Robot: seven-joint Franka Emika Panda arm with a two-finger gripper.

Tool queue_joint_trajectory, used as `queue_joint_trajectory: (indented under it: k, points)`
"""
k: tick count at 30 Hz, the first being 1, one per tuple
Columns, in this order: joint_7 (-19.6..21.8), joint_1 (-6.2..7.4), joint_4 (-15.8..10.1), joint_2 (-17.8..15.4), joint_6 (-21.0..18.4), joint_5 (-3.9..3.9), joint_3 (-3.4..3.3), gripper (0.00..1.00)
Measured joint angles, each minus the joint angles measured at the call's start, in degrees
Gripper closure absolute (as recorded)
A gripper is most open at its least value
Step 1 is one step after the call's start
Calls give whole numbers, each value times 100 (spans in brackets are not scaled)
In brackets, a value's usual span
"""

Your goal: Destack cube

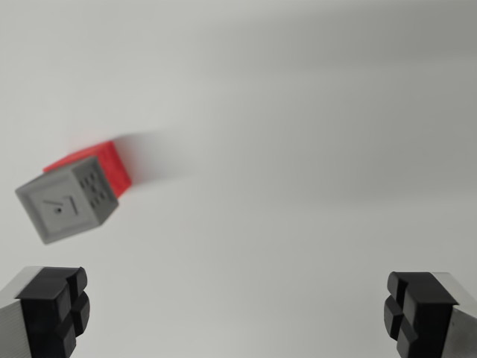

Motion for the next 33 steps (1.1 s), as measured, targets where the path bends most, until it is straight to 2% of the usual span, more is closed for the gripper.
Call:
queue_joint_trajectory:
  k: [20, 33]
  points:
    - [-8, 22, -45, 0, 32, 0, 13, 0]
    - [-44, 122, -255, 1, 245, -1, 89, 0]
